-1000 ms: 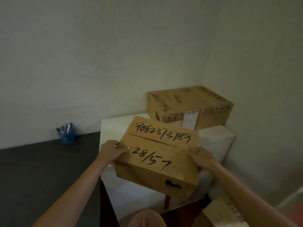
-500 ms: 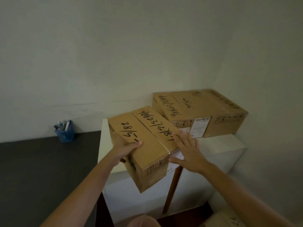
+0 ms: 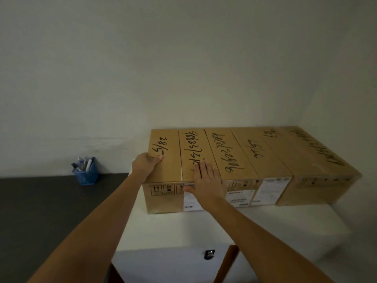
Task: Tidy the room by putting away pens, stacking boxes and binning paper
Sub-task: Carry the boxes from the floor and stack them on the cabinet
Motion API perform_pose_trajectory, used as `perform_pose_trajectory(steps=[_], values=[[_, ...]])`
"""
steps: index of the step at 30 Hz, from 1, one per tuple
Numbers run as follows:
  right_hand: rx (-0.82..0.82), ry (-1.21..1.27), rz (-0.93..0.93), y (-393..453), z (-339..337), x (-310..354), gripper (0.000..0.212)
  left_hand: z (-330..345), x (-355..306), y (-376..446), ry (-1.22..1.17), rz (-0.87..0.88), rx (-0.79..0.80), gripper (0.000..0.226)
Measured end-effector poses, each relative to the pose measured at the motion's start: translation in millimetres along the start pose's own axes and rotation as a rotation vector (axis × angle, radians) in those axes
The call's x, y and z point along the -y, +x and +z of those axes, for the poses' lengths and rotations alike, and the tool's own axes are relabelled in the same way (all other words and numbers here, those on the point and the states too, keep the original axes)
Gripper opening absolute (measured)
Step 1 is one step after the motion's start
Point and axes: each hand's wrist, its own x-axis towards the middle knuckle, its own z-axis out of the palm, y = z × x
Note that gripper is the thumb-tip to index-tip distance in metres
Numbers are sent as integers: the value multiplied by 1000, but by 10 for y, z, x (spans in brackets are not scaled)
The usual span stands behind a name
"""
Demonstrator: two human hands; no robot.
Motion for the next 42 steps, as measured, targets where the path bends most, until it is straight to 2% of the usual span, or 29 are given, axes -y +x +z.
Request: perform_pose_trajectory(steps=[5, 9, 11, 13, 15, 17, 18, 19, 22, 23, 25, 26, 27, 29, 34, 36, 39, 42], values=[[-12, -18, -37, 234, 59, -28, 96, 24, -62, 308, 22, -56, -15, 55], [146, 111, -61, 195, -68, -81, 95, 8, -125, 167, 30, -73, -5, 68], [181, 233, -49, 139, -214, -159, 93, -10, -216, 33, 41, -39, -60, 78], [91, 353, -3, -67, -326, -289, 86, -5, -297, -161, 96, 116, -141, 79], [-47, 469, 62, -337, -341, -402, 78, 10, -334, -413, 75, 355, -207, 68], [-92, 568, 188, -768, -234, -614, 73, 161, -375, -798, -48, 538, -168, 57], [-79, 604, 224, -900, -154, -672, 72, 167, -391, -945, -107, 585, -125, 51], [-25, 640, 322, -1188, -28, -809, 71, 295, -411, -1173, -159, 618, -10, 42], [162, 697, 645, -2211, 395, -1228, 70, 851, -349, -1854, -105, 631, 509, 19], [211, 720, 748, -2628, 542, -1367, 73, 1107, -295, -2108, -64, 621, 676, 19], [275, 742, 876, -3254, 857, -1581, 80, 1505, -110, -2410, -2, 542, 891, 21], [321, 760, 972, -3577, 955, -1664, 73, 1751, 11, -2556, 40, 476, 980, 23], [329, 784, 1045, -3877, 1071, -1751, 66, 1972, 132, -2693, 105, 413, 1045, 25], [356, 774, 1175, -4430, 1327, -1915, 66, 2465, 434, -2922, 239, 310, 1126, 36], [411, 853, 1442, -5504, 2131, -2175, 65, 3561, 1348, -3443, 434, 7, 1161, 64], [436, 873, 1542, -5784, 2472, -2268, 73, 3968, 1680, -3599, 498, -53, 1144, 74], [358, 956, 1702, -6010, 2906, -2381, 94, 4478, 2053, -3681, 556, -82, 1076, 85], [215, 1162, 1813, -6128, 3424, -2490, 100, 4969, 2388, -3671, 533, -105, 1018, 94]])
